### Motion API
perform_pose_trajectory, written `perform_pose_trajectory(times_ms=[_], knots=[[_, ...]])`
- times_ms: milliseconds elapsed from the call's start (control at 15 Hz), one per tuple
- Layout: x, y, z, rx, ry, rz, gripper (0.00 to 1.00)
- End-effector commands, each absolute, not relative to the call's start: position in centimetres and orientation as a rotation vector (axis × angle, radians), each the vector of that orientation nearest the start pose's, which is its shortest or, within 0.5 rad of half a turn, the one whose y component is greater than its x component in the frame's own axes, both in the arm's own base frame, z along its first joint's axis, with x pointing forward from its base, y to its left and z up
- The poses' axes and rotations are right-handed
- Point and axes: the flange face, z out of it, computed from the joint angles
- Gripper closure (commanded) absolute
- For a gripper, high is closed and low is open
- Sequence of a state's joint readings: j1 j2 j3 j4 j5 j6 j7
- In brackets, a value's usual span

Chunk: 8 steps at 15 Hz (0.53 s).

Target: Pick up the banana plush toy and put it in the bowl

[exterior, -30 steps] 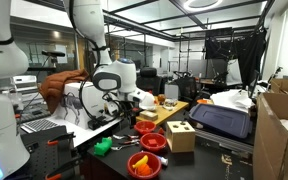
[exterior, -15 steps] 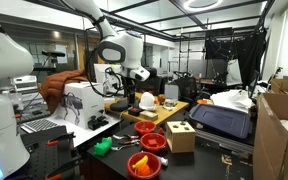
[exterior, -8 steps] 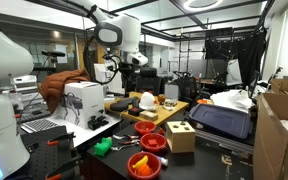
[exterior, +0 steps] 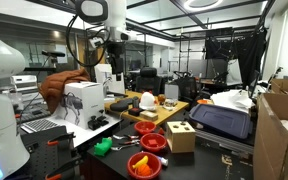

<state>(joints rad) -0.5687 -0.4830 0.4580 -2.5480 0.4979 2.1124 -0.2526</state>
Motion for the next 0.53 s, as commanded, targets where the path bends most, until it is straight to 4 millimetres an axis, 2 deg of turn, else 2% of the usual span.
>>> perform_pose_trajectory(times_ms=[0,67,133,467], knots=[[37.6,-1.1,43.8,-2.991,0.153,-0.120,0.00],[38.8,-1.2,44.0,-3.013,0.117,-0.135,0.00],[38.4,-0.9,44.2,-3.028,0.080,-0.128,0.00],[39.2,-0.3,44.2,-3.107,-0.069,-0.057,0.00]])
